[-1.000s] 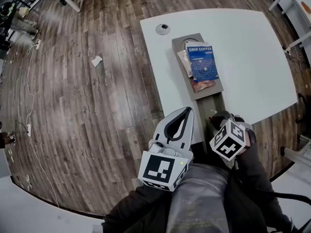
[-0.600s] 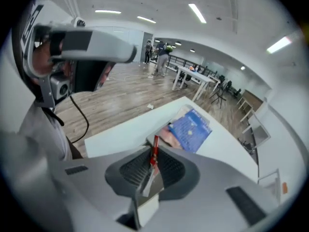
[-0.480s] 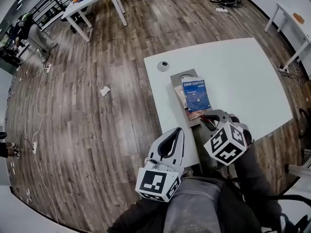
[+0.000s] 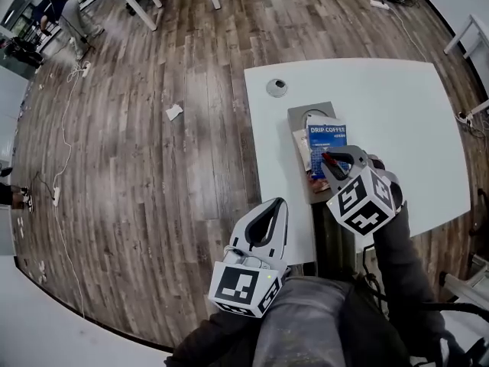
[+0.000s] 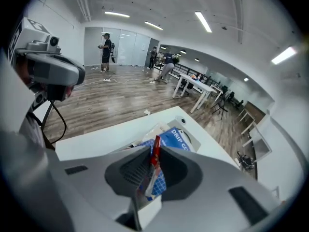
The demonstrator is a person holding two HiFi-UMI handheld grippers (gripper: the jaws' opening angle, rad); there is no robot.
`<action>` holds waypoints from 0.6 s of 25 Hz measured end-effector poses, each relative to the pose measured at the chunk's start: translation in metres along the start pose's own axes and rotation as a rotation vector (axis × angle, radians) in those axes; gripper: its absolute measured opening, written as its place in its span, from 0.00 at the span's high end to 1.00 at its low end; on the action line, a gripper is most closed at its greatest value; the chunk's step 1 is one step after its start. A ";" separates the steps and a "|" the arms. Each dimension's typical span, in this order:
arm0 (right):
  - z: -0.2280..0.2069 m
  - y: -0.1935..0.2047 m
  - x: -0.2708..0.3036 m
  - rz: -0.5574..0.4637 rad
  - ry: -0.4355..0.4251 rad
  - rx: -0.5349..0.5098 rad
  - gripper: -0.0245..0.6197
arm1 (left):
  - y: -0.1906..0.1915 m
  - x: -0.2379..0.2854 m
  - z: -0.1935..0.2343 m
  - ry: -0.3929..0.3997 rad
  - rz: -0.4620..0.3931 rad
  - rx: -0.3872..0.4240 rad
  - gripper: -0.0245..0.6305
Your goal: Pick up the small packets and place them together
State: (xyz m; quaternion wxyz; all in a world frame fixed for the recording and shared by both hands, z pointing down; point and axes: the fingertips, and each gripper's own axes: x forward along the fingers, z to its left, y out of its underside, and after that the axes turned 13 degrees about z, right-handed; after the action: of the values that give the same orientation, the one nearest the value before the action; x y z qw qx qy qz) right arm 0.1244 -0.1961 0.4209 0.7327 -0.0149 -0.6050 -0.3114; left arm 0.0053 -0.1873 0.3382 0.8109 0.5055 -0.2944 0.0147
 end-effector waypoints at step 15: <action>0.008 -0.003 0.011 -0.102 -0.103 0.028 0.62 | 0.009 0.008 0.001 -0.021 0.028 -0.020 0.96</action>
State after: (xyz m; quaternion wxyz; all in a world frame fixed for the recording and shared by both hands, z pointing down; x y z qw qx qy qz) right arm 0.1165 -0.2000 0.4320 0.6840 0.0100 -0.6460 -0.3386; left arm 0.0088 -0.1859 0.3497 0.8126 0.4934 -0.3098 0.0177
